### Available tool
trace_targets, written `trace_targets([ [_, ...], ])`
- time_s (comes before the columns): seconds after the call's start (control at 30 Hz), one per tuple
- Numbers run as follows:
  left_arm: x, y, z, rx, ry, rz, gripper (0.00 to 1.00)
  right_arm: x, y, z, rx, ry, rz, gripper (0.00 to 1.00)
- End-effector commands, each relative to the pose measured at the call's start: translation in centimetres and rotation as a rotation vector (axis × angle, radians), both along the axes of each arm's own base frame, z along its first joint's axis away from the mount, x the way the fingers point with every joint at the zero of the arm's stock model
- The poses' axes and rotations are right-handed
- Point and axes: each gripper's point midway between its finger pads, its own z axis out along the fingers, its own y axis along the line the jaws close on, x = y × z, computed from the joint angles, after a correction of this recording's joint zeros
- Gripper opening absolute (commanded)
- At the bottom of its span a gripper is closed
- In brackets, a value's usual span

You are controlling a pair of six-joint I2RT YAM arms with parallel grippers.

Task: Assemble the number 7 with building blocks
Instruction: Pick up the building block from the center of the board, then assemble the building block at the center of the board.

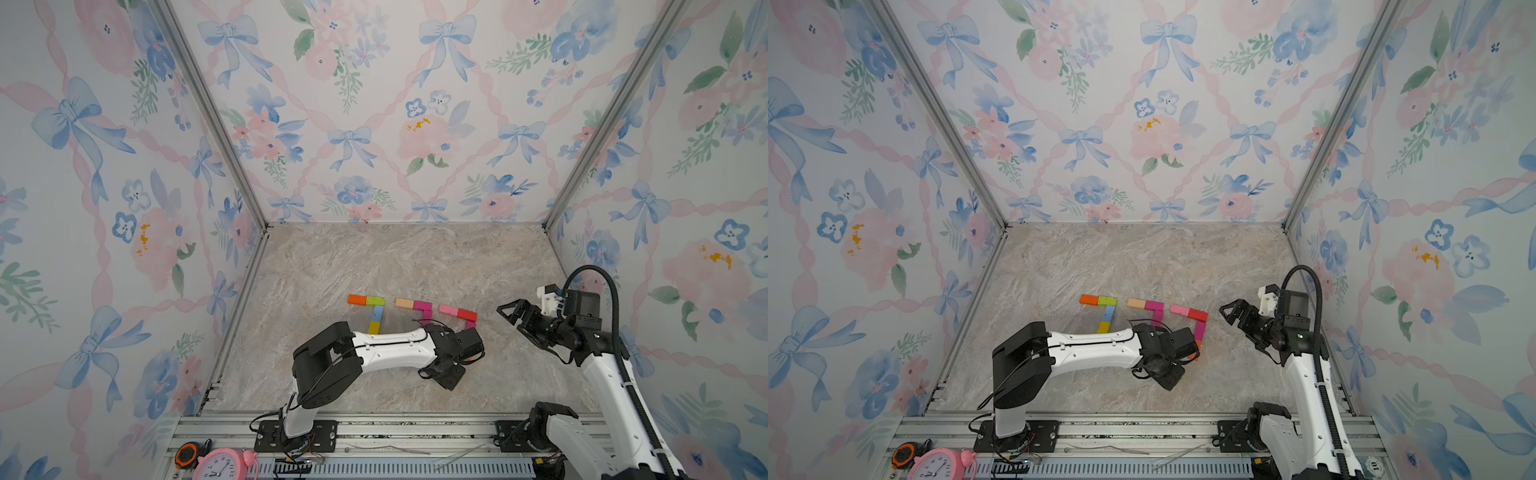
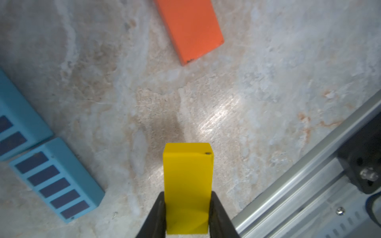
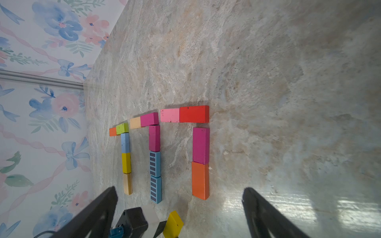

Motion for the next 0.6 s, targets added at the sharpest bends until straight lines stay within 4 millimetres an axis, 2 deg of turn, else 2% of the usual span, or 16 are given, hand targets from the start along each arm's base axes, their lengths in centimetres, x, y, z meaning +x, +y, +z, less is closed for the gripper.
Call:
trace_targets([
  [0.0, 0.1, -0.9, 1.0, -0.039, 0.008, 0.083, 0.18, -0.2, -0.1, 0.6, -0.003, -0.017, 0.003, 0.97],
  [0.23, 0.3, -3.1, 0.4, -0.106, 0.035, 0.131, 0.19, -0.1, 0.1, 1.0, 0.011, -0.026, 0.008, 0.97],
  [0.4, 0.1, -4.2, -0.9, -0.12, 0.07, 0.16, 0.18, -0.1, 0.2, 1.1, 0.018, -0.03, 0.011, 0.97],
  [0.57, -0.1, -4.8, -1.4, -0.128, 0.091, 0.168, 0.18, -0.2, 0.2, 1.1, 0.013, -0.037, 0.011, 0.97],
])
